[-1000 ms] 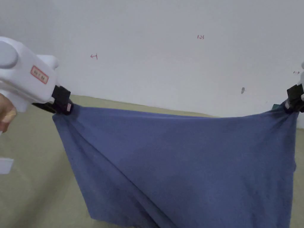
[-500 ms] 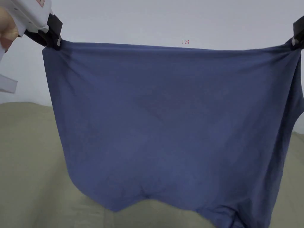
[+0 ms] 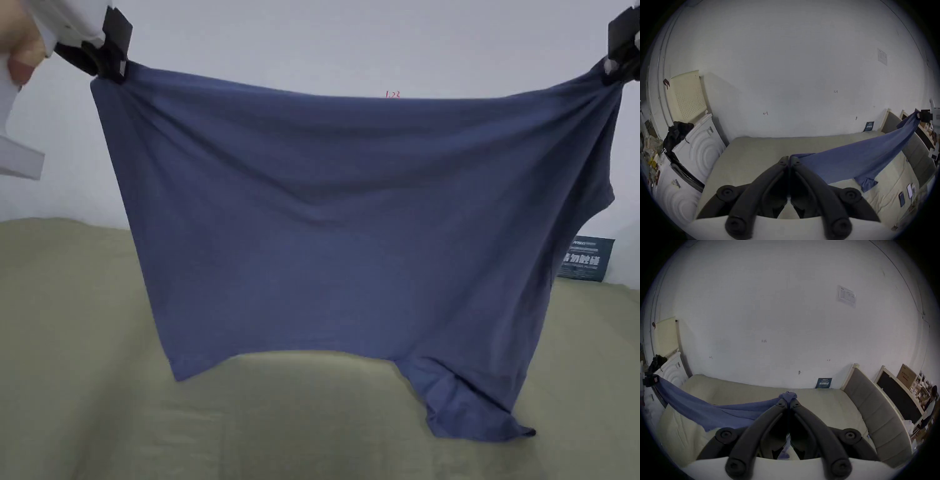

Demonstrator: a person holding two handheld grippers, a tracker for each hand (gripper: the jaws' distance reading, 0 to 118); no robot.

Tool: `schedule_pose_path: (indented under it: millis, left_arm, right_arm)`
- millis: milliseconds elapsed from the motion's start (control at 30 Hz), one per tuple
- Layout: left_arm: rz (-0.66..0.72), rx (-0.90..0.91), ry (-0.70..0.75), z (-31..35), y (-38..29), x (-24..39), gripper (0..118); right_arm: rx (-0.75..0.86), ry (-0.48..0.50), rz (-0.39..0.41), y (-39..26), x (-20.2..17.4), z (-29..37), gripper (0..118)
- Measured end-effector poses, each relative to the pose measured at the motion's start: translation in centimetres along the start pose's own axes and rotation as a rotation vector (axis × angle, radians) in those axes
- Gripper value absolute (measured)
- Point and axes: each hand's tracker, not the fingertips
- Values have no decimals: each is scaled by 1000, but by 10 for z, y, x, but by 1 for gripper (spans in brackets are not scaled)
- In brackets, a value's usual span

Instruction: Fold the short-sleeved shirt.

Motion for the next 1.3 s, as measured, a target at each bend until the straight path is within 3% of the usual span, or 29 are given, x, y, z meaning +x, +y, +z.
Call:
schedule_pose_path:
  millis: [267, 667, 800, 967, 1067, 1300]
  left_arm:
    - [-2, -61, -84, 63, -81, 5, 2]
    - [-29, -135, -119, 154, -238, -2, 2]
    - [55, -186, -159, 171, -300, -8, 2]
    - [60, -274, -146, 181, -373, -6, 2]
    - [75, -316, -160, 186, -412, -2, 2]
    - [97, -434, -160, 188, -482, -12, 2]
  right_arm:
    - [-77, 1, 42, -83, 5, 55, 1]
    - [-206, 11, 34, -255, 3, 187, 1]
    - [-225, 15, 14, -314, 9, 218, 1]
    - [-365, 17, -50, -392, 9, 226, 1]
    - [-416, 2, -11, -435, 2, 226, 1]
    - [-515, 16, -27, -511, 9, 228, 1]
